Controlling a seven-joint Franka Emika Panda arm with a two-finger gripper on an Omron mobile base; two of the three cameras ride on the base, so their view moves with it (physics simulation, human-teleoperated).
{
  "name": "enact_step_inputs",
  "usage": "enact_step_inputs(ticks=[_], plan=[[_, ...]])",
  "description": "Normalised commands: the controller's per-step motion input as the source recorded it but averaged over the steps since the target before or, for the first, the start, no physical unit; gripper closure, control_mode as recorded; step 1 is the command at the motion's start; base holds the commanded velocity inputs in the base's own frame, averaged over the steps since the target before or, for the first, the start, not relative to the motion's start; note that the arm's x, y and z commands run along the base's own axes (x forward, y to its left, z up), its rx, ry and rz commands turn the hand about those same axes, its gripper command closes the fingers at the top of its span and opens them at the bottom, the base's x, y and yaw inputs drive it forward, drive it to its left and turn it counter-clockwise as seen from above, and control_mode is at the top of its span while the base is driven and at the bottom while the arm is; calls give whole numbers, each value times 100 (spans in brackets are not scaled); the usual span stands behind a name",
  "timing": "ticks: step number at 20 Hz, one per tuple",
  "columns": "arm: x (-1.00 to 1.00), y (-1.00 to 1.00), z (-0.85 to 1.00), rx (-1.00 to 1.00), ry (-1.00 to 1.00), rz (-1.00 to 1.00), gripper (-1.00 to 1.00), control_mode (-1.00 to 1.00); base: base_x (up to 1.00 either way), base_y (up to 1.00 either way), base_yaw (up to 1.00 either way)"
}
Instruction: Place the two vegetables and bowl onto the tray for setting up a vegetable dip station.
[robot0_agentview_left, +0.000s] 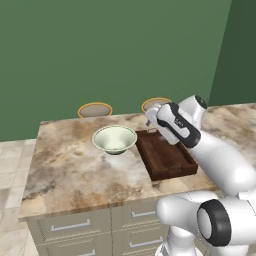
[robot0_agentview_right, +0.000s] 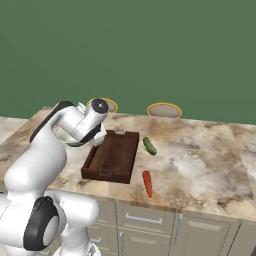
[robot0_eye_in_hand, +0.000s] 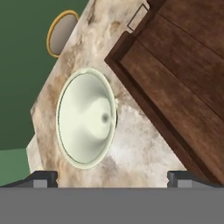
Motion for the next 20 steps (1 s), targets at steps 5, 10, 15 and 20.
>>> enact_step_inputs(ticks=[5,10,15,20], plan=[[21,8,-4,0,-11,0,-100,-100,0,0,0],[19,11,-9,0,-8,-1,-100,-100,0,0,0],[2,6,-17,1,-3,0,-100,-100,0,0,0],[1,3,-23,2,0,0,-100,-100,0,0,0]])
